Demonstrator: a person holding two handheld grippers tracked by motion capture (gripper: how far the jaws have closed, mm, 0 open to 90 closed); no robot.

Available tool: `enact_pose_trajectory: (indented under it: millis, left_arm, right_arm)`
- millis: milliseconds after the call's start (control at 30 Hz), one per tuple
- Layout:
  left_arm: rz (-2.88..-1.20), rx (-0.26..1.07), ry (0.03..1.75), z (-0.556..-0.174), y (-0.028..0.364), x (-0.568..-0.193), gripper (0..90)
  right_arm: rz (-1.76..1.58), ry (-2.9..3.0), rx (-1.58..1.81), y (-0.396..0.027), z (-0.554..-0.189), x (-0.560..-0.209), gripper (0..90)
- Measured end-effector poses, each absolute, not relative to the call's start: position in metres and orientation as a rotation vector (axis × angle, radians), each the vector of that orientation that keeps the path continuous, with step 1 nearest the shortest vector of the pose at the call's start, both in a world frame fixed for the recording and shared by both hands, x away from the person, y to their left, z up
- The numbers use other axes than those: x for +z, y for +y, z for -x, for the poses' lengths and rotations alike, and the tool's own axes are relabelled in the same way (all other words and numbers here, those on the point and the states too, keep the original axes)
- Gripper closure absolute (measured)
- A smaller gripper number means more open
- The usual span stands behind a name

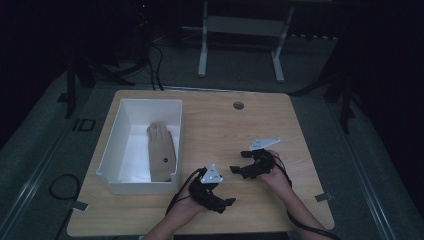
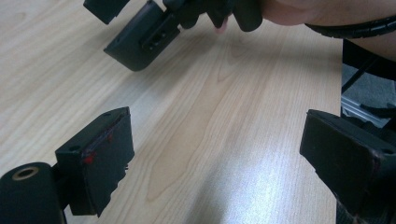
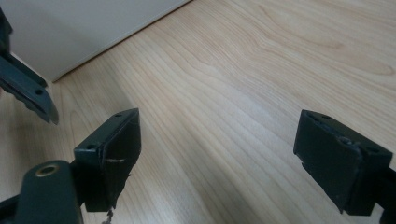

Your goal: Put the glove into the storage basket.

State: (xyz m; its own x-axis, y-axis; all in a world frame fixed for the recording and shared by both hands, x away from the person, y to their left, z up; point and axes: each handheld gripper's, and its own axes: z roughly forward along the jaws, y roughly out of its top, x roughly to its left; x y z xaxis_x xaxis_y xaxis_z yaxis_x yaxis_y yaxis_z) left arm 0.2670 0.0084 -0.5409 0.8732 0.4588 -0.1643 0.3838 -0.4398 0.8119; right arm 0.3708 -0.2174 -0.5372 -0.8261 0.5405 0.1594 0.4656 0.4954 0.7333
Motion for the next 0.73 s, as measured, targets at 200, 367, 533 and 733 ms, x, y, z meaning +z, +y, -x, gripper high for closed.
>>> enact_pose_trajectory:
  millis: [200, 367, 533, 733]
  left_arm:
    - [-2.08, 0.082, 0.614, -0.268, 0.006, -0.551, 10.1]
    - [-2.085, 0.076, 0.625, -0.268, 0.006, -0.558, 10.1]
    - [-2.103, 0.079, 0.626, -0.268, 0.006, -0.567, 10.1]
    - [-2.094, 0.082, 0.622, -0.268, 0.007, -0.566, 10.1]
  right_arm:
    - [-0.871, 2.625, 1.238, -0.224, -0.368, -0.547, 14.1]
    - [-0.88, 2.621, 1.22, -0.228, -0.366, -0.553, 14.1]
    - [-0.849, 2.597, 1.209, -0.233, -0.364, -0.559, 13.9]
    - [-0.846, 2.581, 1.187, -0.236, -0.363, -0.562, 13.8]
